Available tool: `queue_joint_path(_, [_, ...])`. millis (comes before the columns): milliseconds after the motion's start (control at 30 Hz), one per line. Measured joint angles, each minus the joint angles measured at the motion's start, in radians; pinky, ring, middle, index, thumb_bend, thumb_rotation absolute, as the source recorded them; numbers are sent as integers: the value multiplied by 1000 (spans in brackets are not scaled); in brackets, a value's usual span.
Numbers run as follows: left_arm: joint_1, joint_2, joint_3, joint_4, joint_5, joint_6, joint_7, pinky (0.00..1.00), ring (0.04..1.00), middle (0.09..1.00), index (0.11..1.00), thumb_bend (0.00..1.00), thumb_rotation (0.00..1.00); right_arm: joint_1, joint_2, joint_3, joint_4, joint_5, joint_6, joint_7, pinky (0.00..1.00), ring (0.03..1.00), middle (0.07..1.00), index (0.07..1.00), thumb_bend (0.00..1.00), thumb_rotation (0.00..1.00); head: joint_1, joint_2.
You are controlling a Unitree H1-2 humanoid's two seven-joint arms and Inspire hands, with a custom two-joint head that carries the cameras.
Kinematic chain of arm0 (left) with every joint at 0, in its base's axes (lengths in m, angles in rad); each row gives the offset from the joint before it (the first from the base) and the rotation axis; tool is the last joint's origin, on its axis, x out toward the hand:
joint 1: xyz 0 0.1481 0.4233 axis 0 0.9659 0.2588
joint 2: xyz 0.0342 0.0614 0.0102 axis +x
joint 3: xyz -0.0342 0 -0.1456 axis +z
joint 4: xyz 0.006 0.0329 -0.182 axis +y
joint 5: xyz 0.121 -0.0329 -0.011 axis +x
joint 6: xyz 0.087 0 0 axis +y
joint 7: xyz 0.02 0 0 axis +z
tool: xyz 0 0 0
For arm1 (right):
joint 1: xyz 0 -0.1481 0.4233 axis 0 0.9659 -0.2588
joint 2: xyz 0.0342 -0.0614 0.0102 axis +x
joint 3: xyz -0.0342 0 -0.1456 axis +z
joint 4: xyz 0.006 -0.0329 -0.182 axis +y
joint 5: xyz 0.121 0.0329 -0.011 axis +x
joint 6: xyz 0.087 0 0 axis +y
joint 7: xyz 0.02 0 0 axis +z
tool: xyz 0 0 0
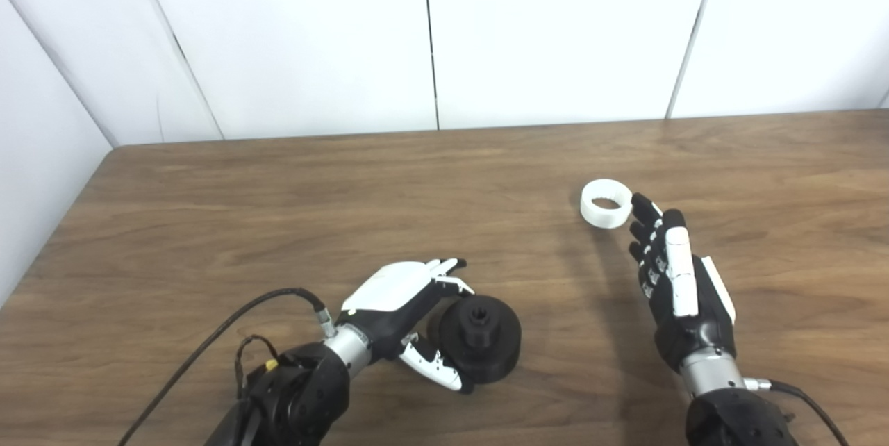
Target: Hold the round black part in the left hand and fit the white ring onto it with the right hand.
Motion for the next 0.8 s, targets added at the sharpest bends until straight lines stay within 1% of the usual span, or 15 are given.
queue_joint_path(100, [0, -1, 1, 0, 0, 0, -1, 1000, 1000, 1000, 716, 929, 263, 0, -2, -1, -2, 1, 6, 2, 873, 949, 961, 920, 560, 1000, 0, 2])
queue_joint_path(133, [0, -1, 2, 0, 0, 0, -2, 1000, 1000, 1000, 716, 929, 263, 0, -4, -2, -2, 3, 7, 4, 844, 936, 954, 911, 556, 961, 2, 3])
queue_joint_path(167, [0, -1, 2, 0, 0, 0, -2, 1000, 1000, 1000, 714, 929, 264, -2, -6, -3, -2, -2, 6, 6, 813, 918, 939, 892, 554, 863, -2, 3])
queue_joint_path(200, [0, -1, 2, 0, 0, 0, -2, 1000, 1000, 1000, 713, 929, 264, -3, -8, -2, -2, -8, 5, 6, 800, 910, 930, 882, 555, 788, -3, 5])
queue_joint_path(267, [0, -1, 2, 0, 0, 0, -2, 1000, 1000, 1000, 713, 930, 266, -12, -27, 6, -2, -51, -1, 4, 824, 909, 915, 855, 595, 636, -3, 3])
queue_joint_path(300, [1, -1, 3, 0, 0, 0, -2, 1000, 1000, 1000, 713, 930, 266, -22, -55, 26, -3, -125, -1, 0, 859, 917, 909, 832, 657, 525, -5, 3])
queue_joint_path(367, [2, -1, 3, 0, -1, 0, -2, 1000, 1000, 1000, 713, 929, 266, -42, -123, 61, -3, -233, 1, 3, 892, 929, 912, 820, 705, 457, -3, 5])
queue_joint_path(400, [3, -1, 3, 0, -1, 0, -2, 1000, 1000, 1000, 712, 930, 265, -58, -163, 74, -3, -296, 3, 2, 869, 926, 914, 813, 740, 416, -5, 2])
queue_joint_path(433, [5, -1, 4, 0, -1, 0, -1, 1000, 1000, 1000, 712, 931, 267, -75, -197, 83, -3, -354, 13, 3, 867, 932, 921, 805, 780, 386, -5, 2])
queue_joint_path(500, [7, -1, 8, 0, -1, 0, 0, 1000, 1000, 1000, 713, 932, 267, -138, -274, 93, -3, -462, 29, 15, 870, 936, 925, 791, 836, 338, -5, 3])
queue_joint_path(567, [7, -1, 10, 0, -1, -1, 0, 1000, 1000, 1000, 714, 932, 266, -220, -330, 92, 0, -512, 44, 37, 877, 932, 921, 775, 866, 307, -5, 2])
queue_joint_path(633, [7, -1, 10, 0, -1, -2, 0, 1000, 1000, 1000, 715, 930, 270, -289, -359, 92, 5, -532, 49, 49, 882, 934, 921, 766, 869, 303, -5, 2])
queue_joint_path(667, [7, -3, 10, 0, -1, -3, 0, 1000, 1000, 1000, 714, 929, 265, -323, -369, 93, 16, -542, 49, 60, 867, 940, 923, 748, 869, 295, -3, 3])
queue_joint_path(733, [7, -4, 9, 0, -1, -5, 0, 1000, 1000, 1000, 713, 931, 268, -360, -373, 101, 54, -546, 51, 81, 850, 942, 923, 727, 870, 286, -5, 3])
queue_joint_path(800, [7, -7, 8, 1, -1, -10, 0, 1000, 1000, 1000, 713, 933, 268, -373, -373, 110, 95, -548, 54, 105, 842, 942, 921, 707, 876, 273, -5, 3])
